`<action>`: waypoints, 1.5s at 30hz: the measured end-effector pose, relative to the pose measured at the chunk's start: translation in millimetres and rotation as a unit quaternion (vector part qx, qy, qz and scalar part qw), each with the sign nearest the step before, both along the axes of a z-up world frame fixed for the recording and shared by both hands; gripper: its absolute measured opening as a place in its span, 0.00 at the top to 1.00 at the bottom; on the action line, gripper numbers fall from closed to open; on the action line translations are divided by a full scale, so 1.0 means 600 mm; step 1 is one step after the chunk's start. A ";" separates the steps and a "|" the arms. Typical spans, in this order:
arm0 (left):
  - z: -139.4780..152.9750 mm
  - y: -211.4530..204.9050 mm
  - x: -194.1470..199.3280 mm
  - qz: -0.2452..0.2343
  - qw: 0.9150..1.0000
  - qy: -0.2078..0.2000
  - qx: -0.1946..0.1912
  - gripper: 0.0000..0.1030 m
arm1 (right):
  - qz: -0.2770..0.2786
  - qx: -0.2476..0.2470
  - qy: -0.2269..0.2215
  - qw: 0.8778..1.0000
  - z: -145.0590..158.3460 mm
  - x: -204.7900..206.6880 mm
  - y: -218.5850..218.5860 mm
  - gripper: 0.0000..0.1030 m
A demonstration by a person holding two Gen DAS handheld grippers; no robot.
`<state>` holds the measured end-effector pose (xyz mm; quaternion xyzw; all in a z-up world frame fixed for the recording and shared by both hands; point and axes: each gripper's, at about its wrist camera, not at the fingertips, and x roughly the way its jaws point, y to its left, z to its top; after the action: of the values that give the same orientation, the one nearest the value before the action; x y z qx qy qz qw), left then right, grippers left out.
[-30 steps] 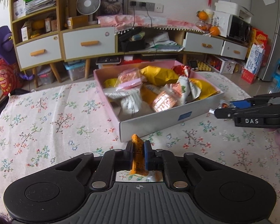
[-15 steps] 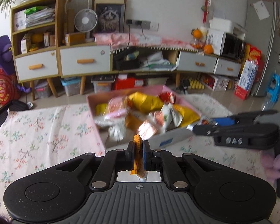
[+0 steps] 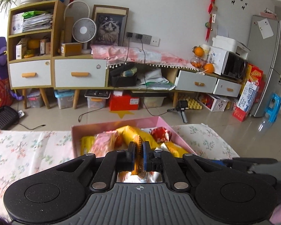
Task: Organize snacks
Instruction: 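Carry the orange bar and blue candy into the pink box and open both tools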
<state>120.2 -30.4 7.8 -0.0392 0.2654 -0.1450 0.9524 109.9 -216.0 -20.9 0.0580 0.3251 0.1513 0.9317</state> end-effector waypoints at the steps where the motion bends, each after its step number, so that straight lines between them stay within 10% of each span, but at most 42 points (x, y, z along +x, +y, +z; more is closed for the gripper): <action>1: -0.001 -0.003 0.008 0.001 1.000 -0.001 0.003 0.94 | -0.004 0.002 0.000 1.000 0.000 0.004 -0.001 0.65; 29: -0.049 0.036 0.078 0.020 0.999 0.027 0.020 0.90 | -0.017 0.053 0.016 0.998 0.007 0.090 0.031 0.63; 33: -0.047 0.036 0.074 0.019 0.999 0.033 0.025 0.82 | -0.038 0.083 0.032 0.995 0.009 0.092 0.022 0.43; 45: -0.048 0.035 0.046 0.028 0.996 0.077 0.032 0.63 | -0.057 0.070 0.047 0.995 0.010 0.068 0.010 0.39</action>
<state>147.5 -9.3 -21.1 -0.0268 0.3415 -0.1062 0.9335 150.7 -209.9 -15.0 0.1483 0.3533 0.1170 0.9163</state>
